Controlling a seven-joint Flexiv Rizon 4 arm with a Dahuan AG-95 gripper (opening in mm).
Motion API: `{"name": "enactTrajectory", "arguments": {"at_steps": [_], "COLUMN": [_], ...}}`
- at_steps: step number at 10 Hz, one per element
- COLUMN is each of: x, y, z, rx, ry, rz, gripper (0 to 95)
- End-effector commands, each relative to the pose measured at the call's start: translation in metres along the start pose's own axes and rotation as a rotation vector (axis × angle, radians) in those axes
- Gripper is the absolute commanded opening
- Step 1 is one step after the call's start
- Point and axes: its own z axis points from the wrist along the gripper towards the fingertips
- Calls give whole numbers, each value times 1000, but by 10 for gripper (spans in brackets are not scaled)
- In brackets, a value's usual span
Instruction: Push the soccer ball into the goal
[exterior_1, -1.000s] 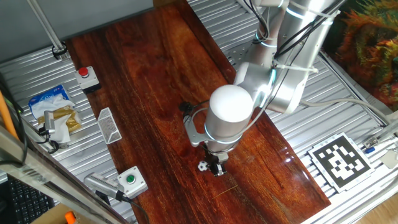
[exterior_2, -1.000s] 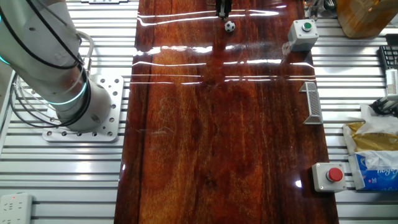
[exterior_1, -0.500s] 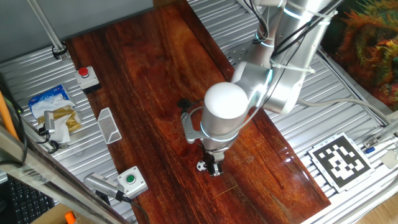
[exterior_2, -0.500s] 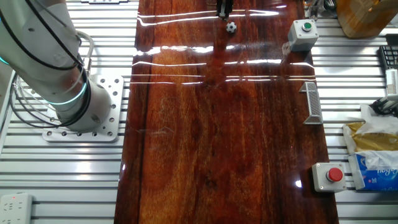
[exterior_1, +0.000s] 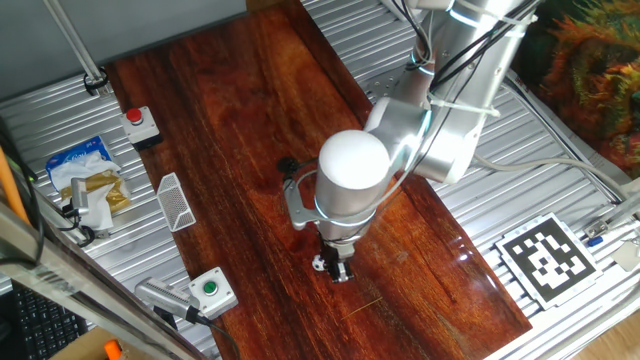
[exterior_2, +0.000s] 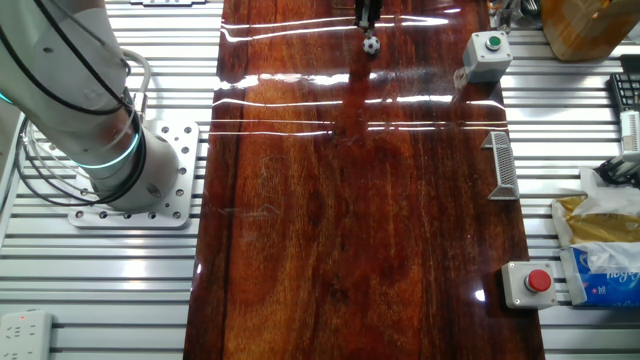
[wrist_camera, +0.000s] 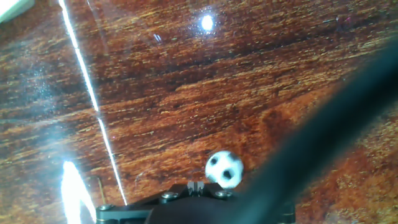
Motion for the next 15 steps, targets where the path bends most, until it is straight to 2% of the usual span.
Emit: {"name": "enactTrajectory", "arguments": {"at_steps": [1,4,10,13,15], "x": [0,-3,-19,-29,-34], "y": [-3,-11,-22,-34,-46], "z": [3,4,3,2,7], "rx": [3,7,9,7,9], "ry": [-3,-7,-18,-18,-24], "rz": [-14,-28,-42,-52,-67], "gripper": [0,0,0,0,0]}}
